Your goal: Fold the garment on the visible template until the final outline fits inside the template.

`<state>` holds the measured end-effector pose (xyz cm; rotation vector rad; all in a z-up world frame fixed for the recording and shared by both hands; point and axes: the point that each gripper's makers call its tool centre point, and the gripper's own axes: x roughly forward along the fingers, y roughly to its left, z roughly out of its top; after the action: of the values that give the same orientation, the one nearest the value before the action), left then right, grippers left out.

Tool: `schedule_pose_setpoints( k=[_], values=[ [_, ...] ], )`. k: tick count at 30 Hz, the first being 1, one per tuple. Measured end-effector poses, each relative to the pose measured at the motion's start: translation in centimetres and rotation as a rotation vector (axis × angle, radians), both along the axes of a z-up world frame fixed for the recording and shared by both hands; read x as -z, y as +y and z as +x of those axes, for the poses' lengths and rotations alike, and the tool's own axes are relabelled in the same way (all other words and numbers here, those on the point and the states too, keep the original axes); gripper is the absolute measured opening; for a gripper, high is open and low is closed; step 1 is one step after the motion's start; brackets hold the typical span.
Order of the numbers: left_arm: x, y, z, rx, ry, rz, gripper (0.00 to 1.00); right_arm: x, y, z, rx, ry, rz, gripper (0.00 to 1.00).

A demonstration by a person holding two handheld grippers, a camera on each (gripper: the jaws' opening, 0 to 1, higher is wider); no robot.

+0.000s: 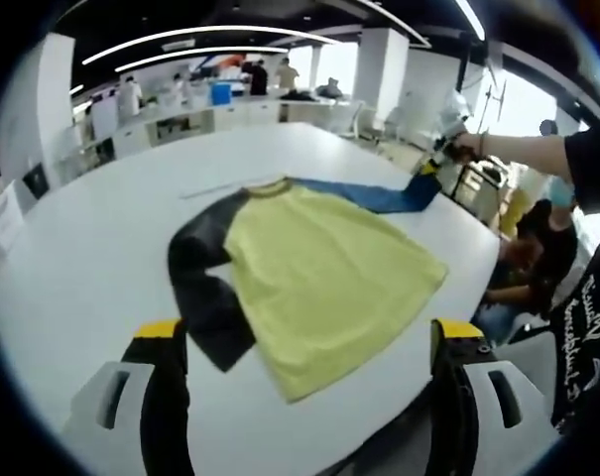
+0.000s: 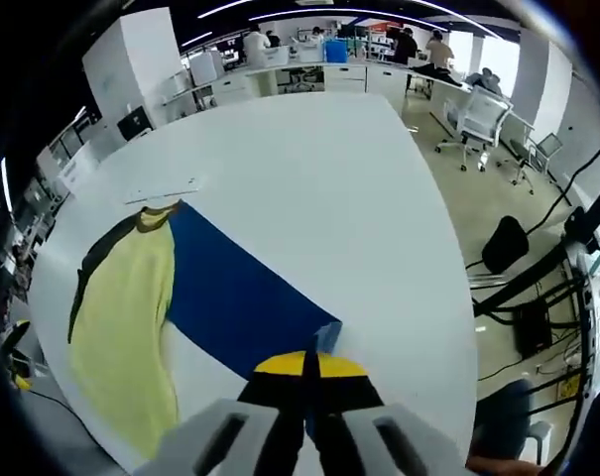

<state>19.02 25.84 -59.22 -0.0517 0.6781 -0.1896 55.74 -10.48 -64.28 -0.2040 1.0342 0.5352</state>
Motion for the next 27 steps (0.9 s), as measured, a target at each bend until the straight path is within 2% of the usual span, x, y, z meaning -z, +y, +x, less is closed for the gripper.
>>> schedule_pose_setpoints(
  k=[7,15,27],
  values=[
    [-0.3,-0.4,0.0,0.019,-0.008,-0.001,0.98,-1.3,3.3,-1.0,-0.024,0.000,0.022,0.00],
    [-0.2,-0.7,0.0,0.027,-0.012,-0.026,0.98,-1.5,6.7,-2.2,-0.088,0.005,-0.009,0.00],
    [-0.1,-1.4,0.1,0.064,-0.007,-0.025,0.98,-2.1,13.4,-3.3,-0.189,-0.001,0.000,0.00]
  ],
)
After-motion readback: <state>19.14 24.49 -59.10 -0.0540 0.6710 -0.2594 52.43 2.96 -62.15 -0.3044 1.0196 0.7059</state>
